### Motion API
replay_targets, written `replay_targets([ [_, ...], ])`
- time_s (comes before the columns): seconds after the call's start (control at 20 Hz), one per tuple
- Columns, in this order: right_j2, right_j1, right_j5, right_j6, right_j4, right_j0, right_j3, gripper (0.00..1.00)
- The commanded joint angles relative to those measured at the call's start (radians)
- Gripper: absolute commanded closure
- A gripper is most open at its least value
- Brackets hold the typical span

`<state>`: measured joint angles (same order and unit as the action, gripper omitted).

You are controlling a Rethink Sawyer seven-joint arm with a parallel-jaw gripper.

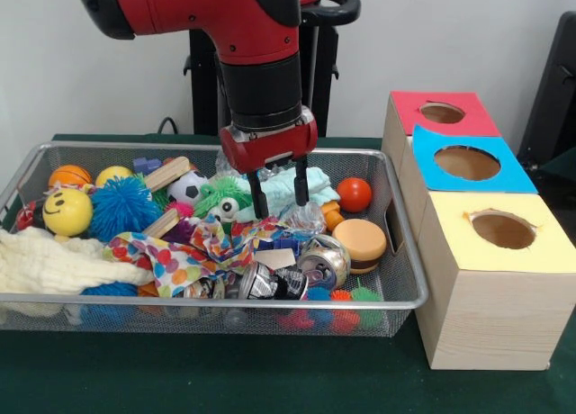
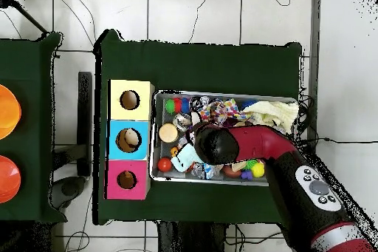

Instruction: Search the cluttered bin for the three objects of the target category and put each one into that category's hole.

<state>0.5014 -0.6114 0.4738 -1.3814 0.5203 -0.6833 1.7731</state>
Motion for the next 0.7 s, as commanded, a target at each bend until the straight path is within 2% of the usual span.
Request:
replay_targets([
  [0.05,-0.021,-0.021,0.03,-0.107,-0.036,0.007,0.018,0.0],
  [0.35,-0.042,-0.026,0.049,-0.107,-0.035,0.021,0.013,0.0],
  [0.6,-0.04,-0.007,-0.012,-0.113,-0.021,0.027,-0.007,0.0],
  [0.7,-0.039,-0.008,0.013,-0.107,-0.032,0.031,-0.021,0.0],
])
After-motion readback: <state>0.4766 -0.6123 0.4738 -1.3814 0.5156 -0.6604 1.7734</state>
